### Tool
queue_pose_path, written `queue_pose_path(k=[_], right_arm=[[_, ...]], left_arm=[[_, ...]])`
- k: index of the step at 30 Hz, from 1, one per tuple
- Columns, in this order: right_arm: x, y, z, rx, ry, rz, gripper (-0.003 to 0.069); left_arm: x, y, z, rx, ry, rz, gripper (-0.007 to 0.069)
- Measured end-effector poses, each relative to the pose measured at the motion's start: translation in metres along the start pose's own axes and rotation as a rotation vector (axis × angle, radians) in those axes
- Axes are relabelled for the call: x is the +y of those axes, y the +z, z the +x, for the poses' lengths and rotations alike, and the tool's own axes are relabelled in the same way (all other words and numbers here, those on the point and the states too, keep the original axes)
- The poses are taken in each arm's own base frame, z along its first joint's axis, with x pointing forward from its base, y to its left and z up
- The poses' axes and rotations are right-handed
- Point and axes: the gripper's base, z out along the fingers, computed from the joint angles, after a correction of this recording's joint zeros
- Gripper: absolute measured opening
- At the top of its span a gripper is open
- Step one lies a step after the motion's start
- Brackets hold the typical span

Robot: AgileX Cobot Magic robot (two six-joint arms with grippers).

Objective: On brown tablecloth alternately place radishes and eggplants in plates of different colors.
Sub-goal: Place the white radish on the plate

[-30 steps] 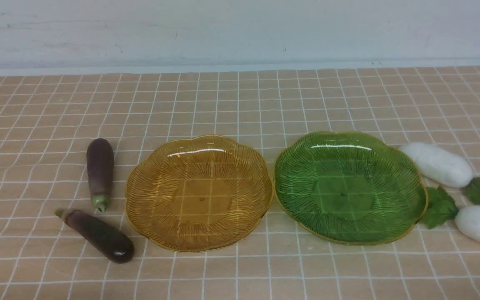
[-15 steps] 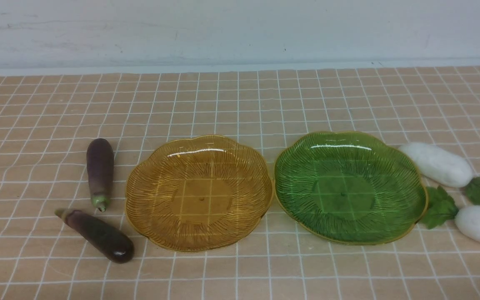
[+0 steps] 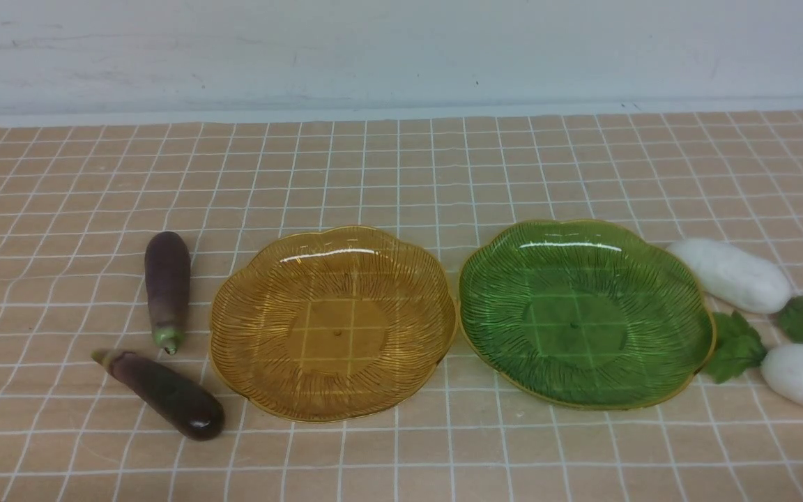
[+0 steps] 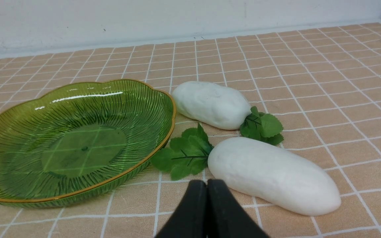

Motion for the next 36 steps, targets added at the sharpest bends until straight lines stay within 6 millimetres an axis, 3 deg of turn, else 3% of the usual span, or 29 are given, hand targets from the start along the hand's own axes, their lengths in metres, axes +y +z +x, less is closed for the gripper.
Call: queue_pose_path(k=[21, 22, 24, 25, 27, 29, 33, 36], right_arm=[[0.0, 0.0, -0.001, -0.009, 0.018, -0.004, -0.0017], [0.001, 0.0, -0.001, -0.014, 0.052, -0.01, -0.0017], [0.005, 0.0, -0.004, -0.035, 0.332, -0.061, -0.0017], [0.005, 0.0, -0.004, -0.035, 0.369, -0.065, -0.0017], [0.009, 0.0, -0.005, -0.022, 0.678, -0.117, -0.0017], [0.011, -0.001, -0.006, -0.013, 0.827, -0.142, -0.0017], [0.012, -0.001, -0.007, -0.011, 0.95, -0.167, -0.0017], [0.012, -0.001, -0.008, -0.022, 0.963, -0.172, -0.0017]], left_arm=[[-0.001, 0.0, 0.0, -0.001, -0.033, 0.008, -0.0003], [-0.002, 0.0, 0.0, -0.002, -0.094, 0.022, -0.0003], [-0.007, 0.0, -0.002, -0.006, -0.321, 0.076, -0.0003], [-0.007, 0.0, -0.002, -0.007, -0.351, 0.083, -0.0003], [-0.014, -0.001, -0.005, 0.001, -0.677, 0.163, -0.0003], [-0.02, -0.003, -0.009, 0.02, -0.998, 0.246, -0.0003], [-0.023, -0.004, -0.015, 0.02, -1.265, 0.327, -0.0003], [-0.024, -0.005, -0.018, 0.017, -1.363, 0.361, -0.0003]])
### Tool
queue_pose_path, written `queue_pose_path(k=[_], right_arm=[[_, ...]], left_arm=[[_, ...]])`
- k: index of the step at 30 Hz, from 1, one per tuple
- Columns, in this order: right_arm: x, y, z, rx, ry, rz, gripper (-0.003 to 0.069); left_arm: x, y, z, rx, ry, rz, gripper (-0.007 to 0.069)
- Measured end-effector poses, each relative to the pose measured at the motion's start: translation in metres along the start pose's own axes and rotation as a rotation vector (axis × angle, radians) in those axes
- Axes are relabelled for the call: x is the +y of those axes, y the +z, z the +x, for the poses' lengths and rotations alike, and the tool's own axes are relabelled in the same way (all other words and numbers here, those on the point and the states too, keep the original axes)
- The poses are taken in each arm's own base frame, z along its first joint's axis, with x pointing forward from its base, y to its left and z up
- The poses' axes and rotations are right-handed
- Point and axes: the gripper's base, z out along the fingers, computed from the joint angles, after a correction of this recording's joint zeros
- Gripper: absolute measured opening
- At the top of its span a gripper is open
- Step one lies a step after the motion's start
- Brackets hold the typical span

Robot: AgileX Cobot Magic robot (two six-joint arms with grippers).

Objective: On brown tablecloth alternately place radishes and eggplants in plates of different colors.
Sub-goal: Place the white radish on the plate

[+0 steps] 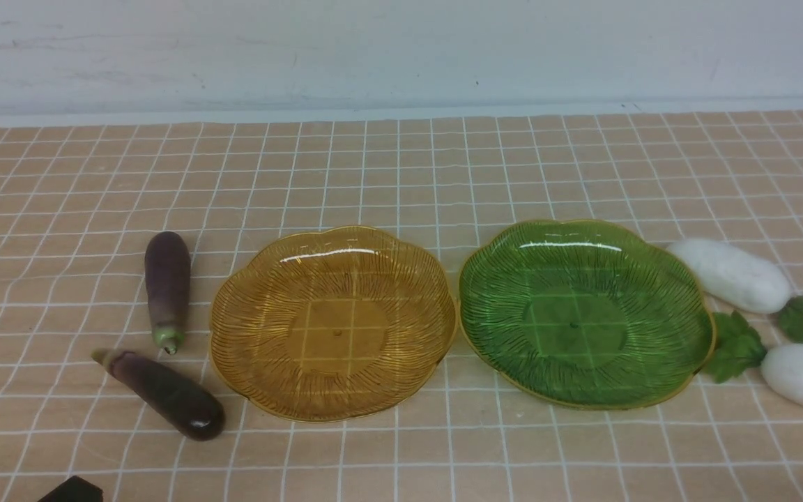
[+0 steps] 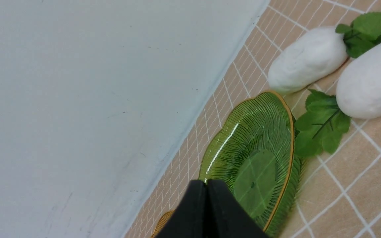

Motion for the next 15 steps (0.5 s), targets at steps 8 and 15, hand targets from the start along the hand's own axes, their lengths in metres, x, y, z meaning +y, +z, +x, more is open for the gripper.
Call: queue_pose_path(k=[8, 15], right_arm=[[0.024, -0.006, -0.011, -0.024, -0.245, -0.059, -0.0017], [0.113, -0.004, -0.063, 0.118, -0.839, 0.121, -0.0014]], left_arm=[[-0.014, -0.003, -0.009, -0.096, 0.162, 0.06, -0.0003], [-0.085, 0.01, -0.013, 0.127, 0.595, -0.061, -0.0003]])
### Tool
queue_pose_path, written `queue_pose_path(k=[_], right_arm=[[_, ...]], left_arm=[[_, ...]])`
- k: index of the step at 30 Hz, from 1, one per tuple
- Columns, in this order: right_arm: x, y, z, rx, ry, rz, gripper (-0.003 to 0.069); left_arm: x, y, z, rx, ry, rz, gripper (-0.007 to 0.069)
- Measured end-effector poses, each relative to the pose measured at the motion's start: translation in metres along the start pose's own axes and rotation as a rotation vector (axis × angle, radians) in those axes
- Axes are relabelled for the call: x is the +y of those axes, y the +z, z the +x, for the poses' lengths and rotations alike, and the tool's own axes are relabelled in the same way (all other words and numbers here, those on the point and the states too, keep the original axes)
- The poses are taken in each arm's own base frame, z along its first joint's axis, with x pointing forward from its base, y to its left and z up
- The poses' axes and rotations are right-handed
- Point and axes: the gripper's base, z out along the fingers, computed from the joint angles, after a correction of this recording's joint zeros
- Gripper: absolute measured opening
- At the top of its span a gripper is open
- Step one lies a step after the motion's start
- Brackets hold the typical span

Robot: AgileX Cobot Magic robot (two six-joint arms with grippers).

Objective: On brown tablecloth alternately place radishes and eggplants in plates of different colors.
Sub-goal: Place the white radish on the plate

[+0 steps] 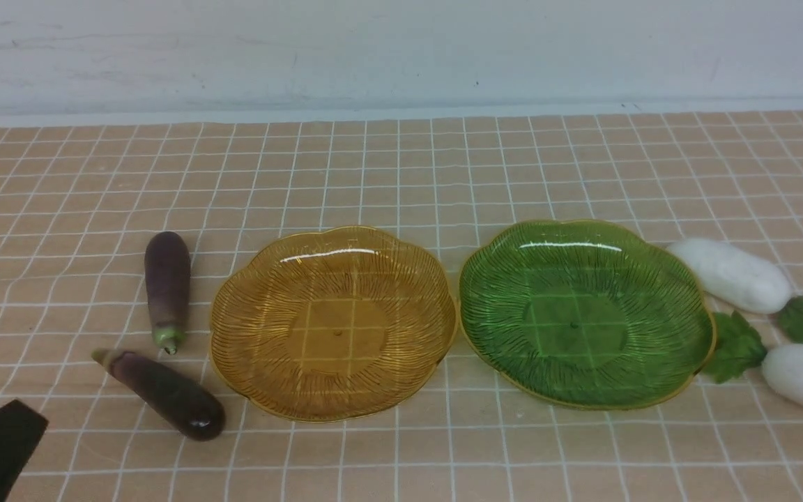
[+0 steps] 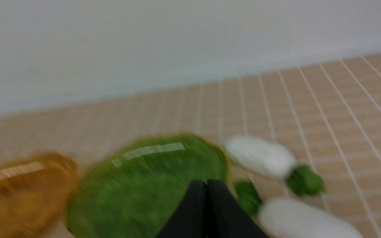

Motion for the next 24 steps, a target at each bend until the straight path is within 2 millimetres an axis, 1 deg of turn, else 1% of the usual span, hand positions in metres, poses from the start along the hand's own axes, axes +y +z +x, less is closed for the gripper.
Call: queue_pose_path(k=[1, 2, 3, 4, 5, 6, 7, 9, 10, 11, 12, 14, 15, 17, 19, 22, 24], right_arm=[[-0.003, 0.007, -0.007, 0.089, -0.046, 0.059, -0.0013], [-0.006, 0.017, -0.007, 0.193, -0.054, 0.109, -0.0012], [-0.013, 0.03, -0.008, 0.312, -0.06, 0.188, -0.001], [-0.018, 0.042, -0.009, 0.395, -0.077, 0.249, -0.0006], [-0.021, 0.052, -0.01, 0.45, -0.088, 0.284, 0.0003], [-0.024, 0.067, -0.009, 0.516, -0.107, 0.313, 0.0019], [-0.027, 0.082, -0.009, 0.574, -0.129, 0.328, 0.0049], [-0.029, 0.111, -0.009, 0.676, -0.175, 0.327, 0.0132], [-0.03, 0.125, -0.009, 0.705, -0.197, 0.32, 0.0188], [-0.031, 0.135, -0.007, 0.725, -0.212, 0.315, 0.0222], [-0.032, 0.144, -0.008, 0.729, -0.233, 0.304, 0.0276], [-0.033, 0.163, -0.005, 0.745, -0.263, 0.286, 0.0358], [-0.033, 0.168, -0.005, 0.745, -0.274, 0.279, 0.0393], [-0.036, 0.193, 0.0, 0.753, -0.31, 0.255, 0.0489], [-0.039, 0.213, 0.008, 0.785, -0.357, 0.236, 0.0547], [-0.044, 0.23, 0.021, 0.858, -0.419, 0.222, 0.0574], [-0.047, 0.238, 0.027, 0.896, -0.45, 0.216, 0.058]], left_arm=[[-0.003, 0.007, -0.002, 0.086, 0.032, -0.032, -0.0003], [-0.004, 0.017, -0.004, 0.197, 0.054, -0.077, -0.0003], [-0.005, 0.023, -0.006, 0.282, 0.076, -0.104, -0.0003], [-0.002, 0.034, -0.007, 0.384, 0.085, -0.146, -0.0003], [-0.001, 0.04, -0.008, 0.435, 0.103, -0.169, 0.0], [0.001, 0.045, -0.009, 0.484, 0.126, -0.189, 0.0008], [0.004, 0.051, -0.009, 0.529, 0.142, -0.212, 0.0022], [0.009, 0.059, -0.01, 0.573, 0.157, -0.242, 0.0049], [0.012, 0.062, -0.009, 0.594, 0.162, -0.258, 0.0072], [0.015, 0.066, -0.008, 0.615, 0.167, -0.27, 0.0101], [0.017, 0.067, -0.008, 0.626, 0.172, -0.276, 0.0137], [0.018, 0.068, -0.007, 0.629, 0.173, -0.28, 0.0184], [0.018, 0.068, -0.008, 0.629, 0.176, -0.281, 0.0224], [0.018, 0.068, -0.008, 0.627, 0.179, -0.282, 0.0265], [0.018, 0.068, -0.008, 0.625, 0.19, -0.284, 0.0311], [0.018, 0.068, -0.008, 0.626, 0.199, -0.284, 0.0336], [0.018, 0.068, -0.008, 0.627, 0.207, -0.282, 0.0344]])
